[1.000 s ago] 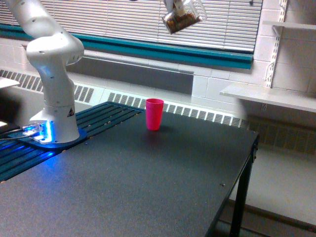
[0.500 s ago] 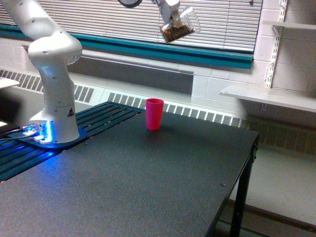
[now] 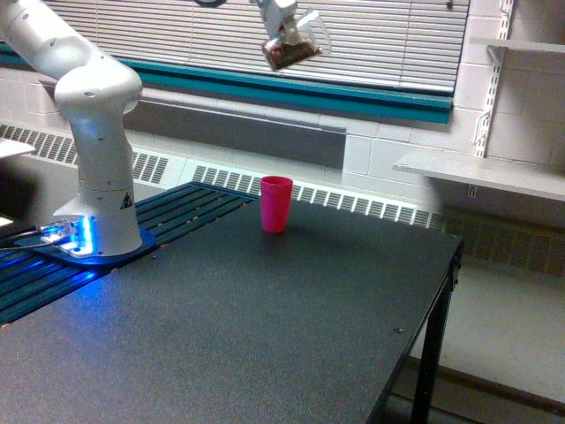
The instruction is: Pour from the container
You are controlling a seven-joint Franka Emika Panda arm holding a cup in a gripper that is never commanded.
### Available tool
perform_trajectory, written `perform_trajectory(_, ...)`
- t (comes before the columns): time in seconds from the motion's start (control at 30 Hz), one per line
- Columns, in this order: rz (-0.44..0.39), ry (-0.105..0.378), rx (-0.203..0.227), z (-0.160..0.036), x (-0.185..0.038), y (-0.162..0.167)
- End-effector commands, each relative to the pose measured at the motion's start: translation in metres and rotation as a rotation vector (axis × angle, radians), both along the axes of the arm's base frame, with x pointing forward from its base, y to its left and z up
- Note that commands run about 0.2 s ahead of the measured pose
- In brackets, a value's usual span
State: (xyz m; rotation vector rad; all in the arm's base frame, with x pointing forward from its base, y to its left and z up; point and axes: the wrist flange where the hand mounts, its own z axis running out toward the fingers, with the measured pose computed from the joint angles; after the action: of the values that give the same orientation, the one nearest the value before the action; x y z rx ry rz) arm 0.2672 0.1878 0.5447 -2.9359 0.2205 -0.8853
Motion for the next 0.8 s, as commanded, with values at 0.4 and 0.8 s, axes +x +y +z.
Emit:
perform_trajectory(0.4,0.014,0.076,0.011,-0.028,-0.037,0.011)
perform_trajectory(0.8,0.009,0.146,0.024,-0.054,-0.04,0.045)
